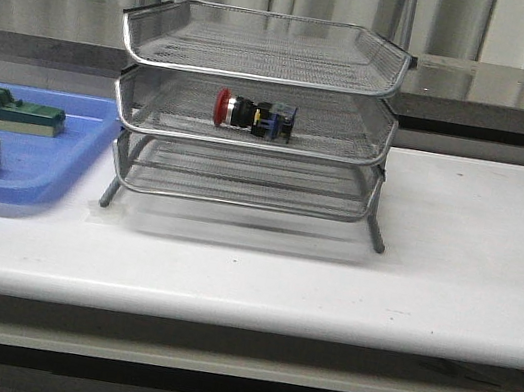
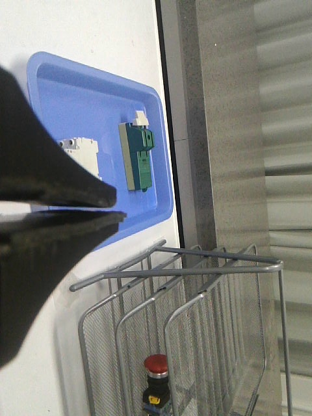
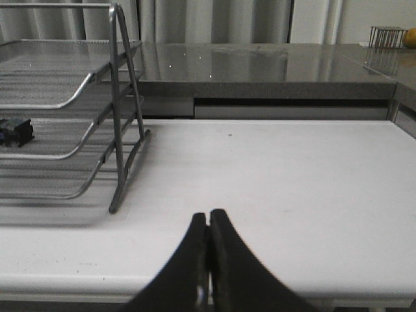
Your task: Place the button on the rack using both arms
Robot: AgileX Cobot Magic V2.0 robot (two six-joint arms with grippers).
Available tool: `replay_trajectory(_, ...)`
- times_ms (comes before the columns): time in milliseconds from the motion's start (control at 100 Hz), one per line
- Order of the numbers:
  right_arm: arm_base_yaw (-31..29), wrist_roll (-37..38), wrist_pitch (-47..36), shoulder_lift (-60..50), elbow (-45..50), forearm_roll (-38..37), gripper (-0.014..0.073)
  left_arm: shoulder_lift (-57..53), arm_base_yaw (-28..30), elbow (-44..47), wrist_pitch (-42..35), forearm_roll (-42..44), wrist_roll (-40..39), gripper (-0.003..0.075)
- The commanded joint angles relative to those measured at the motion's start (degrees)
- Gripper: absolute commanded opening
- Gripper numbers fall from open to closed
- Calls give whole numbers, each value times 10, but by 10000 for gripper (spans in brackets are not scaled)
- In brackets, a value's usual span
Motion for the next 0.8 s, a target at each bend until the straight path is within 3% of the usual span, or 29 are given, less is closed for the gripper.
replay_trajectory(0, -4, 0, -66, -10, 2, 6, -69, 3, 2, -17, -43, -8, -5, 4)
replay_trajectory(270, -4, 0, -104, -10, 18, 11, -69, 3, 2, -17, -43, -8, -5, 4)
replay_trajectory(790, -4, 0, -102, -10, 18, 11, -69, 3, 2, -17, -43, -8, -5, 4)
